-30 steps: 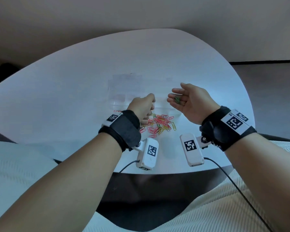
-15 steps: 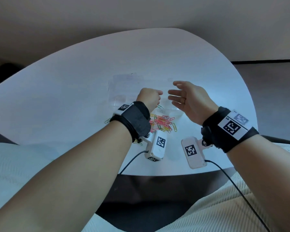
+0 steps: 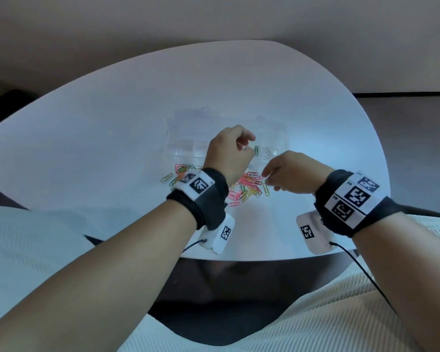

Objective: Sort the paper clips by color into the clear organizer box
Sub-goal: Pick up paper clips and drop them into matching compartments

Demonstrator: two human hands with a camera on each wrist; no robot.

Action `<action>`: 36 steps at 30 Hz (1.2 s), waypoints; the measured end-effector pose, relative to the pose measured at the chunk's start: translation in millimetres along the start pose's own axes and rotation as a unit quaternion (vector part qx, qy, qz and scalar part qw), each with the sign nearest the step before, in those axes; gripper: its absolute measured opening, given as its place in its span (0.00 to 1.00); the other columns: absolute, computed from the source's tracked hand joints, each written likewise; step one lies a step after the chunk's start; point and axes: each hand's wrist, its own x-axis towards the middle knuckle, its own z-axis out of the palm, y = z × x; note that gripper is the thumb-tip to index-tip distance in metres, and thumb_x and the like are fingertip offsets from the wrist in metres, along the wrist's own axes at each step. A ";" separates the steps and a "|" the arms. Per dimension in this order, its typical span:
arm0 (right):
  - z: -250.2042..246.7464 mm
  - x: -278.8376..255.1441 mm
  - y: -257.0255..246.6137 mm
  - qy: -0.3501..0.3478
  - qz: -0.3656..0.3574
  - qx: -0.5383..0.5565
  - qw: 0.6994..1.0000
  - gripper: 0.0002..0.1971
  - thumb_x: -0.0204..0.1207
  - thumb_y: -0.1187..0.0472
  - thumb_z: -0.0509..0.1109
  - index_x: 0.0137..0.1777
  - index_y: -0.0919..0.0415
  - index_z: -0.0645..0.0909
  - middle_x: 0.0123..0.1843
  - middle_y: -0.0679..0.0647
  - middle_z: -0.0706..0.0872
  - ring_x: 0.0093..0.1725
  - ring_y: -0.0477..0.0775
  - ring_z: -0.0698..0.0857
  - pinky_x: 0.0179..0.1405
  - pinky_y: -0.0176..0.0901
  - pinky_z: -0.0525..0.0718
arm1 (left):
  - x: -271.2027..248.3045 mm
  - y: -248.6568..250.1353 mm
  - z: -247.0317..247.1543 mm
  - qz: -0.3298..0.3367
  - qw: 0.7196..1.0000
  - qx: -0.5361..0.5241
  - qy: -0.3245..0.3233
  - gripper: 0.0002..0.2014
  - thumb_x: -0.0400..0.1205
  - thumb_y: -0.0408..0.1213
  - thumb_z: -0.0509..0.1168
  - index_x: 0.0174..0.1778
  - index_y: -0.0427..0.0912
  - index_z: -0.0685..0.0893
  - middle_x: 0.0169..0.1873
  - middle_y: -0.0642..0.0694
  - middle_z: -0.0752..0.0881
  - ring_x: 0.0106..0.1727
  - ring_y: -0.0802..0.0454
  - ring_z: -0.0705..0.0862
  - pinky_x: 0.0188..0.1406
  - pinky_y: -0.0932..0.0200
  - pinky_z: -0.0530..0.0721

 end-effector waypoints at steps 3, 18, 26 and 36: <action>14.4 7.8 6.1 -0.003 0.009 -0.064 0.998 0.10 0.74 0.58 0.75 0.55 0.53 0.87 0.50 0.52 0.89 0.51 0.53 0.87 0.49 0.41 0.83 | -22.3 -14.1 -2.8 0.015 0.998 0.062 -0.027 0.06 0.72 0.30 0.67 0.39 0.46 0.85 0.36 0.54 0.86 0.37 0.55 0.81 0.42 0.61 0.82; 53.0 26.2 25.0 0.111 0.046 -0.007 0.993 0.10 0.67 0.63 0.76 0.48 0.53 0.84 0.50 0.56 0.87 0.44 0.57 0.87 0.44 0.48 0.89 | -50.8 -76.9 36.7 0.040 0.967 0.210 -0.140 0.12 0.80 0.37 0.67 0.59 0.41 0.82 0.54 0.45 0.79 0.51 0.49 0.78 0.48 0.59 0.74; 52.6 25.2 25.5 0.083 0.067 0.038 0.994 0.11 0.65 0.60 0.79 0.47 0.56 0.85 0.46 0.54 0.87 0.43 0.55 0.86 0.43 0.43 0.86 | -28.8 -69.2 34.8 -0.023 0.962 0.243 -0.120 0.08 0.79 0.38 0.68 0.52 0.42 0.87 0.46 0.44 0.89 0.49 0.45 0.85 0.46 0.56 0.82; 44.5 22.5 28.8 -0.021 0.081 0.318 0.944 0.04 0.72 0.74 0.71 0.38 0.70 0.85 0.35 0.64 0.86 0.35 0.59 0.87 0.49 0.49 0.90 | -31.0 -73.4 13.3 -0.105 0.994 0.032 -0.008 0.03 0.75 0.36 0.72 0.36 0.46 0.87 0.31 0.57 0.85 0.38 0.57 0.84 0.42 0.64 0.82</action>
